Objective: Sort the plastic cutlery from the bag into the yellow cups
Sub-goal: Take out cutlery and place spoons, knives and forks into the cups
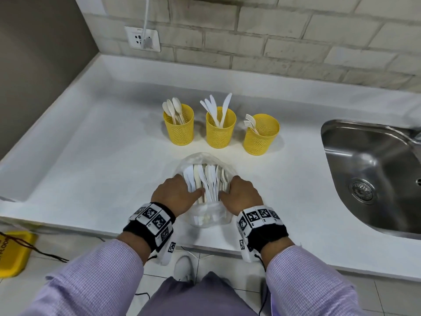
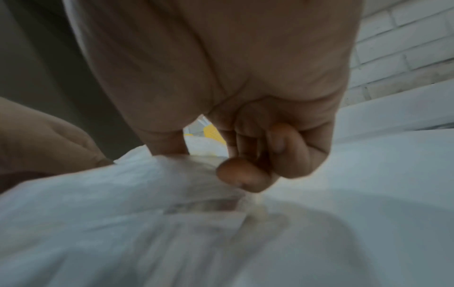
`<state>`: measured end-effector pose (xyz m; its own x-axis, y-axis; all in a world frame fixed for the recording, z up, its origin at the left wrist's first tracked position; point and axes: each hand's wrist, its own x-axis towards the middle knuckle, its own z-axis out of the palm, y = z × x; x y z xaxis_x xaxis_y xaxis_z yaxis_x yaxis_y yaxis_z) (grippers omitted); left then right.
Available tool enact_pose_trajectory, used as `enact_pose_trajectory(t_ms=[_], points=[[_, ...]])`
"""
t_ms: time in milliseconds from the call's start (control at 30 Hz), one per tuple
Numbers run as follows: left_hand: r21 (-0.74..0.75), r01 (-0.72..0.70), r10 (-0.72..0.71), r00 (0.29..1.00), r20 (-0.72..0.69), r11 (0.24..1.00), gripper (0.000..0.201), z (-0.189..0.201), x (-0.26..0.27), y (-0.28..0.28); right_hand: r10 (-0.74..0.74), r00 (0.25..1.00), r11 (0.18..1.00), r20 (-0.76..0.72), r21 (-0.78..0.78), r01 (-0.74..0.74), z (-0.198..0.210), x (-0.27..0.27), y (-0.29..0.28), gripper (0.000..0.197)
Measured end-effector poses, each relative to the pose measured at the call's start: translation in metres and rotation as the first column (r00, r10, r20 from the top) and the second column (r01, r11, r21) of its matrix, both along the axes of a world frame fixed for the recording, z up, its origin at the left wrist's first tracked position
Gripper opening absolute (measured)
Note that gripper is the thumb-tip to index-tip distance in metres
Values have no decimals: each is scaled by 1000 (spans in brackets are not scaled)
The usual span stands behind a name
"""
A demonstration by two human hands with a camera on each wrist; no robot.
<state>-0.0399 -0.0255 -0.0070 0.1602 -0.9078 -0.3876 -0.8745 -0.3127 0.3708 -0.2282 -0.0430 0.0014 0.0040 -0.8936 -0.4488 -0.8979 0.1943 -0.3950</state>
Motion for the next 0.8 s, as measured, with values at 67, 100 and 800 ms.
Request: enact_pose_trajectory(t_ms=[67, 100, 800], points=[[-16, -13, 11, 993, -114, 1000, 48, -1, 3, -7, -52, 998, 999, 38, -5, 52, -2, 0, -3, 38], [-27, -20, 15, 986, -166, 999, 39, -1, 5, -10, -78, 996, 997, 53, -1, 78, -2, 1, -5, 36], [-162, -57, 15, 969, -246, 985, 32, 6, 28, -33, -243, 946, 959, 215, -94, 268, -7, 37, -22, 19]])
